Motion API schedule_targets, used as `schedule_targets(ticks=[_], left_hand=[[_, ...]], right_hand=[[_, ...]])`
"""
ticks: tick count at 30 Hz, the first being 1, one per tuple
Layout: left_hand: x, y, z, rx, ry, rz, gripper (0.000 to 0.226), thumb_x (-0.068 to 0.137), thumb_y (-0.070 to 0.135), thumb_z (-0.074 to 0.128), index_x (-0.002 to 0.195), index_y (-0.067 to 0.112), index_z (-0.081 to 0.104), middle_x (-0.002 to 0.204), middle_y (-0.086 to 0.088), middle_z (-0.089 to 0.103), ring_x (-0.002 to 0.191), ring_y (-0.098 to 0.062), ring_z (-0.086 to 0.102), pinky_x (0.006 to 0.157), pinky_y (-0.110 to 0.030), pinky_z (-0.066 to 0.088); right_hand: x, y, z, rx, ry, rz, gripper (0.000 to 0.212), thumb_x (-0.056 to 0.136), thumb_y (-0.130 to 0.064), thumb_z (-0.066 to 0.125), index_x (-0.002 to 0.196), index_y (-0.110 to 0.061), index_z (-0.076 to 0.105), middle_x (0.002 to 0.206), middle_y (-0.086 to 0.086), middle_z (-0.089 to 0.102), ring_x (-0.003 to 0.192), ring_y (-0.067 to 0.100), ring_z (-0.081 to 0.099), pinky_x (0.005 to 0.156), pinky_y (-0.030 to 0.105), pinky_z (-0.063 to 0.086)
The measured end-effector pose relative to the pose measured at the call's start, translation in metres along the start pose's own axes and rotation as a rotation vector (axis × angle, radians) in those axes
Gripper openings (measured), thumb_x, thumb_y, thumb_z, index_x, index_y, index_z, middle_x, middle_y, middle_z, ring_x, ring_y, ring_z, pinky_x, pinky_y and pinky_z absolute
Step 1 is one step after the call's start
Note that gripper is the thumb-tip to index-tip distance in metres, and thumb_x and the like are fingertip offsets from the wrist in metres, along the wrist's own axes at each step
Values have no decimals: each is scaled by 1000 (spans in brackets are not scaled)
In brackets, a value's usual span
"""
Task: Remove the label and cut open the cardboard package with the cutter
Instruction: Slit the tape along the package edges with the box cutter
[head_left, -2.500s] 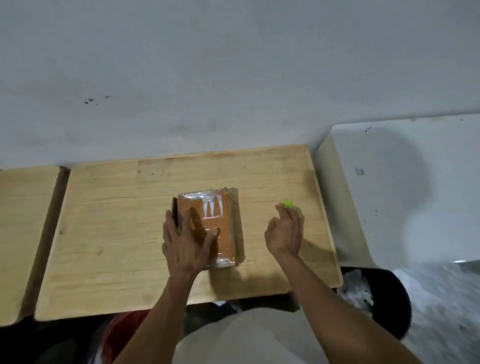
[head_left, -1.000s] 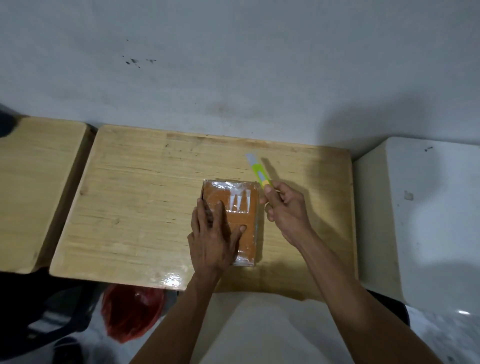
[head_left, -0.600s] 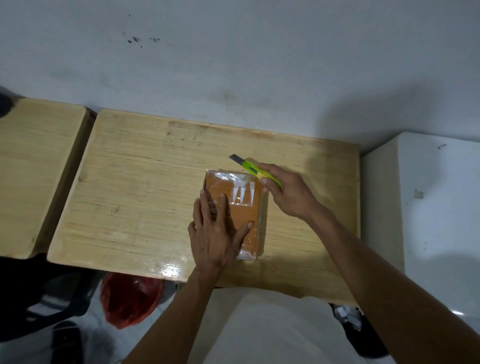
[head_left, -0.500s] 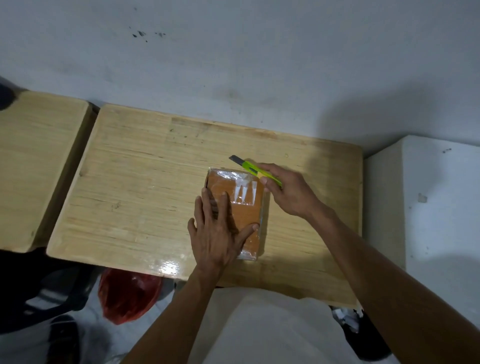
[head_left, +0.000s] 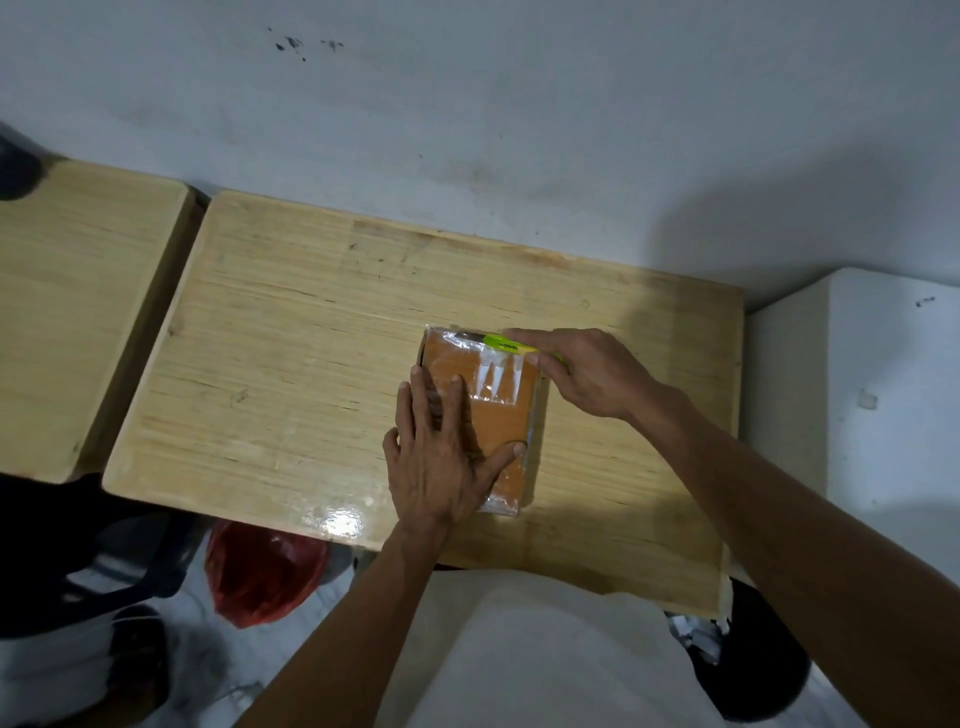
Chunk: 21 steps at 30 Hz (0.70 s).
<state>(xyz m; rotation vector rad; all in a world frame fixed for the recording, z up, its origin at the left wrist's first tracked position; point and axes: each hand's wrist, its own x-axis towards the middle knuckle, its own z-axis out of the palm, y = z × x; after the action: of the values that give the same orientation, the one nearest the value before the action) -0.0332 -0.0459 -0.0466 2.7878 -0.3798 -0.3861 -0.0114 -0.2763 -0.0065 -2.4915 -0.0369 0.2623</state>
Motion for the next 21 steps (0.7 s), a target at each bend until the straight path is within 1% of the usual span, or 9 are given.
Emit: schedule_targets(ticks=[2,4,8,14,17,21], left_hand=[[0,0,0,6,1,3,110,72,95,38,158,30,18,168,-12,-1,154,-33,6,106,-62,37],[0,0,0,6,4,6,110,72,95,38,158,30,19,168,-12,0,153,-34,8,105,-61,38],[-1,1,0,7,4,5,110,72,95,39,158,30,17,168,-12,-1,154,-33,7,105,-61,37],[0,1,-1,4,3,-4,110,72,95,39,158,31,19,168,-11,-2,154,-32,6,105,-59,37],[0,2,-1,10,1,-5,110,72,96,37,158,30,19,168,-11,-3,154,-32,6,105,-58,37],[0,1,-1,11,-3,-4,110,72,96,37,158,30,18,168,-11,-5,154,-32,5,105,-57,37]], right_hand=[[8,-3,0,-63,-9,-29,41,104,-31,42,144,-41,42,128,4,66,105,25,65,75,30,45],[16,-9,0,-103,-20,-40,42,104,-30,41,145,-40,41,124,5,67,102,25,65,72,30,44],[31,-21,-4,-164,-70,-18,43,105,-29,38,146,-41,38,113,5,69,95,26,64,73,37,52],[39,-29,-4,-228,-115,0,43,105,-28,36,147,-41,36,102,5,68,85,25,64,68,39,54],[40,-31,-4,-298,-115,-2,44,106,-26,34,148,-40,34,96,5,65,77,24,61,61,35,50],[35,-36,-3,-341,-103,6,44,107,-28,31,149,-40,31,96,3,61,76,23,59,58,32,43]])
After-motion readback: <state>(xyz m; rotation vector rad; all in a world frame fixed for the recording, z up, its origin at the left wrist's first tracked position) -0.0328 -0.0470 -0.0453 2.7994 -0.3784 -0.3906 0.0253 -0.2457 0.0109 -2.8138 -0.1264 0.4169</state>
